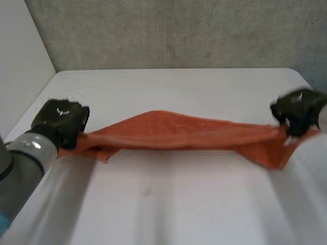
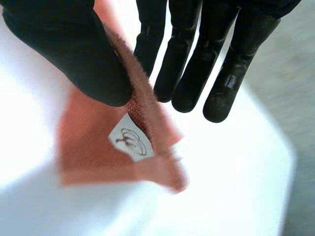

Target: Fold the laundry

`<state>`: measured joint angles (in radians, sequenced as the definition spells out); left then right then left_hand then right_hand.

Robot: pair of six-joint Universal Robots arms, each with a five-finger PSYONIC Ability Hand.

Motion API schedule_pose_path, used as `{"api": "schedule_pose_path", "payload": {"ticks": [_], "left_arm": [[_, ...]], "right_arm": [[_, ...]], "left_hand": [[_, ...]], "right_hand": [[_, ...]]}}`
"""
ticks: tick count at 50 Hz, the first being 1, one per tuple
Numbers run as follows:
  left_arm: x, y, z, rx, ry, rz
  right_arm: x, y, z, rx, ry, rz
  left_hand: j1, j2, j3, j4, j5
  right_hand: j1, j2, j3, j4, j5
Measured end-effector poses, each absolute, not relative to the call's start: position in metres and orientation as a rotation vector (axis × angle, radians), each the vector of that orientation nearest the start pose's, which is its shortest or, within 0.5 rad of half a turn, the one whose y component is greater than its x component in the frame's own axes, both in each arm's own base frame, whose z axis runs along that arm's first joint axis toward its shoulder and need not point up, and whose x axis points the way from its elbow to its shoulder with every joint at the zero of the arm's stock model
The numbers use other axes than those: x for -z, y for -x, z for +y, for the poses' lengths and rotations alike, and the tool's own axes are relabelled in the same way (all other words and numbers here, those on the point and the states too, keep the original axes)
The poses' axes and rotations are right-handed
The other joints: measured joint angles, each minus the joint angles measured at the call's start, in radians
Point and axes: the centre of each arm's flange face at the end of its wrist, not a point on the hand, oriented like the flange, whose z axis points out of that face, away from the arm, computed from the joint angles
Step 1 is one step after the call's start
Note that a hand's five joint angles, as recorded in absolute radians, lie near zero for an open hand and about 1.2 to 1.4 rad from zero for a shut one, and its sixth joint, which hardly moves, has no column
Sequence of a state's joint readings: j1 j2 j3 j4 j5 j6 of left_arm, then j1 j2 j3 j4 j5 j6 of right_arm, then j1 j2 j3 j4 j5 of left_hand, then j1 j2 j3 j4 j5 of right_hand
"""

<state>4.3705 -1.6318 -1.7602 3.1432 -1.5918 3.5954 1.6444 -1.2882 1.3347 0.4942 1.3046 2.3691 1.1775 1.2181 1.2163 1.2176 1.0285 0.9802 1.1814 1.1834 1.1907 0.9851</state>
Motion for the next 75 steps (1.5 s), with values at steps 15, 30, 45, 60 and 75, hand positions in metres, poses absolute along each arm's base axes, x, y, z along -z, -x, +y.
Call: {"api": "schedule_pose_path", "payload": {"ticks": [15, 30, 45, 60, 75], "left_arm": [[-0.173, 0.217, -0.246, 1.588, -1.014, 2.376], [-0.339, 0.260, -0.372, 2.486, -0.599, 1.271], [-0.333, 0.242, -0.342, 2.632, -0.487, 1.330], [-0.153, 0.229, -0.306, 2.156, -0.766, 1.962], [-0.118, 0.220, -0.302, 1.990, -0.802, 2.102]], "right_arm": [[-0.207, -0.170, -0.289, 1.422, 1.652, 2.504], [-0.396, -0.211, -0.401, 2.857, 0.885, 1.724], [-0.374, -0.205, -0.364, 2.799, 0.808, 1.673], [-0.203, -0.208, -0.321, 2.103, 1.053, 2.164], [-0.181, -0.181, -0.310, 1.969, 0.984, 2.336]], "left_hand": [[0.006, 0.000, 0.000, 0.000, 0.004], [0.018, 0.000, 0.001, 0.000, 0.004], [0.025, 0.000, 0.001, 0.000, 0.009], [0.025, 0.000, 0.001, 0.000, 0.009], [-0.410, -0.440, -0.427, -0.429, -0.417]], "right_hand": [[0.000, 0.000, 0.000, 0.000, 0.000], [0.000, 0.004, 0.001, 0.003, 0.000], [0.000, 0.004, 0.004, 0.003, 0.009], [0.000, 0.004, 0.004, 0.003, 0.010], [0.000, 0.004, 0.004, 0.003, 0.010]]}}
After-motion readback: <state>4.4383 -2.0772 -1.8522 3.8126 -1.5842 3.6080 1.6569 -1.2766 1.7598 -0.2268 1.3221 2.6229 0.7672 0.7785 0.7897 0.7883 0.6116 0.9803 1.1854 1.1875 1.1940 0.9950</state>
